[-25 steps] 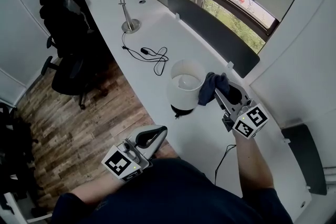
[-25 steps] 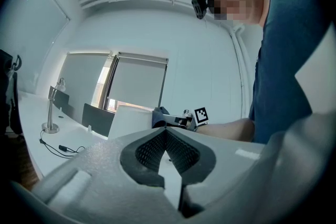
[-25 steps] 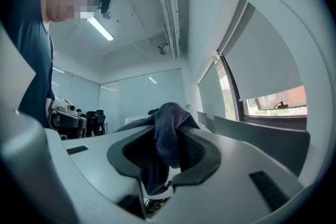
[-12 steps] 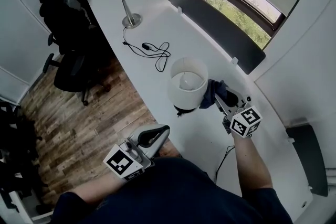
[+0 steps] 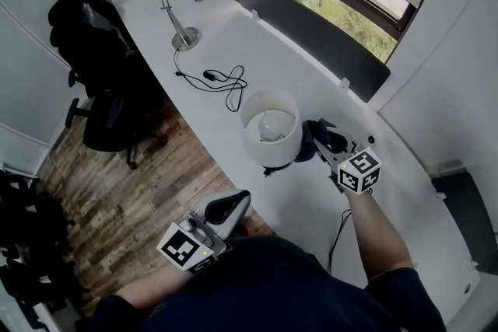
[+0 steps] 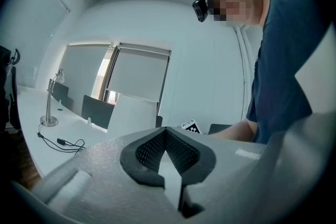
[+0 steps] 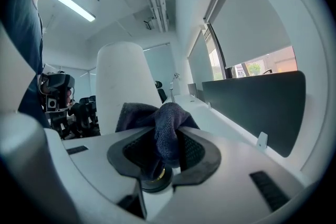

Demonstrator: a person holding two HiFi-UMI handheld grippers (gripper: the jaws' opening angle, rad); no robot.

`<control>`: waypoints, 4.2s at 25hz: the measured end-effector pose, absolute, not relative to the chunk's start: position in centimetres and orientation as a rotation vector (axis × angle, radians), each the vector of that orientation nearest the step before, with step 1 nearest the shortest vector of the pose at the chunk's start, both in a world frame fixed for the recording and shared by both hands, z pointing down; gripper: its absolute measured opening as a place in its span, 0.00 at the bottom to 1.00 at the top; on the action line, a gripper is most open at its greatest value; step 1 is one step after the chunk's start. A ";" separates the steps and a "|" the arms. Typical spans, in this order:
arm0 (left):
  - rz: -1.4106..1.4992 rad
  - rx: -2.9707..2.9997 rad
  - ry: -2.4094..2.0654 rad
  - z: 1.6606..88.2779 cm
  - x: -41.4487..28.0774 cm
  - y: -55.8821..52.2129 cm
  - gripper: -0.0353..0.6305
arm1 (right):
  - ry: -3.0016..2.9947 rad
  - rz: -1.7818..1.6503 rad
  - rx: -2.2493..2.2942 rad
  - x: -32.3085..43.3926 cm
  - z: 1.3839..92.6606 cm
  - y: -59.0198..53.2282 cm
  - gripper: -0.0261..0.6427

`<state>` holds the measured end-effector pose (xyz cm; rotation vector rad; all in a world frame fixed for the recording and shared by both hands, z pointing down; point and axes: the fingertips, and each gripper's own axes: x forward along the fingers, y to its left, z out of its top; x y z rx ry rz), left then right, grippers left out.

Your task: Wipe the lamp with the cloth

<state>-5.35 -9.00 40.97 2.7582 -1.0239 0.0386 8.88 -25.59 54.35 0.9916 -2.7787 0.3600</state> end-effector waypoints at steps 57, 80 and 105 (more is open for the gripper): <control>-0.103 2.732 -1.121 39.8 -8.7 -6.8 0.06 | -2.784 0.113 0.824 3.9 46.6 -32.0 0.21; -0.068 2.724 -1.103 40.1 -7.2 -6.3 0.06 | -2.649 0.302 0.919 9.4 55.7 -28.5 0.21; -0.074 2.858 -0.937 38.4 -1.6 -3.0 0.06 | -2.879 0.275 0.837 8.0 48.7 -11.9 0.21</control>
